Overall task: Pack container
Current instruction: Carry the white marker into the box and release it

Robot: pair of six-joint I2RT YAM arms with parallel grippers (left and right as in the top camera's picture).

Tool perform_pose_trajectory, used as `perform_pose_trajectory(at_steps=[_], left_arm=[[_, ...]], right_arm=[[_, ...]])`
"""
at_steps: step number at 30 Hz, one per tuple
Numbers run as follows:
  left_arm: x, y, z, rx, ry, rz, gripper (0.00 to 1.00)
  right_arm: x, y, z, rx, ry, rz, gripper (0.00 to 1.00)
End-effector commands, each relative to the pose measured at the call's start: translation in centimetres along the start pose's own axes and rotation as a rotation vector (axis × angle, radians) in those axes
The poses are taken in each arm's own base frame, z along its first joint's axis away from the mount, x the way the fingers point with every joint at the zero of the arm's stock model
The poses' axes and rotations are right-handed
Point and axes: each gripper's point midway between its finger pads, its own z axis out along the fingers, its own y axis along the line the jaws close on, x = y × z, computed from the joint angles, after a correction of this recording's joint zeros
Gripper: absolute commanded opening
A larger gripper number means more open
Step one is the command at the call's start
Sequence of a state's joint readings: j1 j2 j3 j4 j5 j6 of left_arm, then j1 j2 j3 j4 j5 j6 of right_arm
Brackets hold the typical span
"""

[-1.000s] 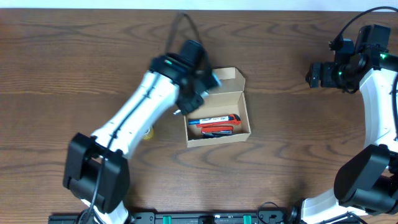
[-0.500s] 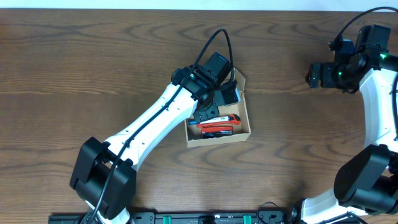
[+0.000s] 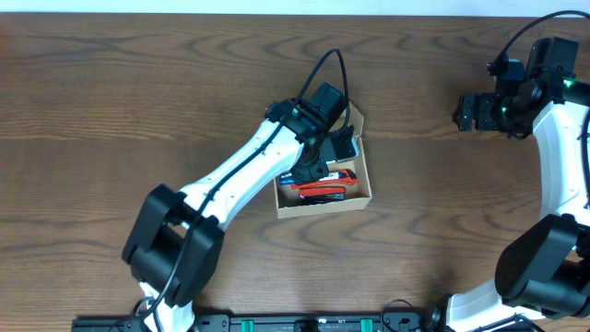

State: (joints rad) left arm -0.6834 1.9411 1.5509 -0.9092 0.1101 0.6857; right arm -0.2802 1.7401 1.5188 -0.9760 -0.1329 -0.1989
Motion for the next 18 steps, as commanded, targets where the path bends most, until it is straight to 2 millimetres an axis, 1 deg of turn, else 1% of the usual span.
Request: perform_pose_trajectory(at_steps=[1,5,9,10,11,12,13,14,15,16,17,18], left_arm=[[0.1,-0.2,1.6,0.040,0.021,0.008,0.06],[0.6,-0.5,3.3,0.067,0.057,0.008,0.06],[1.1,-0.6,4.6,0.086,0.086,0.005,0.06],[1.3,-0.6,5.0,0.090,0.095,0.002,0.10],[1.4,-0.6,5.2,0.095,0.101,0.000,0.18],[1.6,-0.7,5.5,0.099,0.110,-0.005,0.22],[1.7,-0.7,5.5,0.102,0.113,-0.006,0.26],[1.7,-0.7,5.6,0.102,0.115,-0.008,0.27],[1.7,-0.7,5.6,0.102,0.114,-0.010,0.31],[1.7,-0.7,5.5,0.100,0.111,-0.010,0.42],[1.6,-0.6,5.4,0.098,0.110,-0.010,0.45],[1.5,-0.6,5.3,0.094,0.107,-0.015,0.46]], right_arm=[[0.3,-0.4,0.1,0.006,0.009,0.019,0.99],[0.3,-0.3,0.1,0.006,0.009,0.019,0.99],[0.3,-0.3,0.1,0.006,0.009,0.019,0.99],[0.3,-0.3,0.1,0.006,0.010,0.019,0.99],[0.3,-0.3,0.1,0.006,0.010,0.019,0.99],[0.3,-0.3,0.1,0.006,0.010,0.019,0.99],[0.3,-0.3,0.1,0.006,0.010,0.019,0.99],[0.3,-0.3,0.1,0.006,0.010,0.019,0.99],[0.3,-0.3,0.1,0.006,0.010,0.019,0.99],[0.3,-0.3,0.1,0.006,0.010,0.019,0.99],[0.3,-0.3,0.1,0.006,0.010,0.019,0.99],[0.3,-0.3,0.1,0.006,0.010,0.019,0.99]])
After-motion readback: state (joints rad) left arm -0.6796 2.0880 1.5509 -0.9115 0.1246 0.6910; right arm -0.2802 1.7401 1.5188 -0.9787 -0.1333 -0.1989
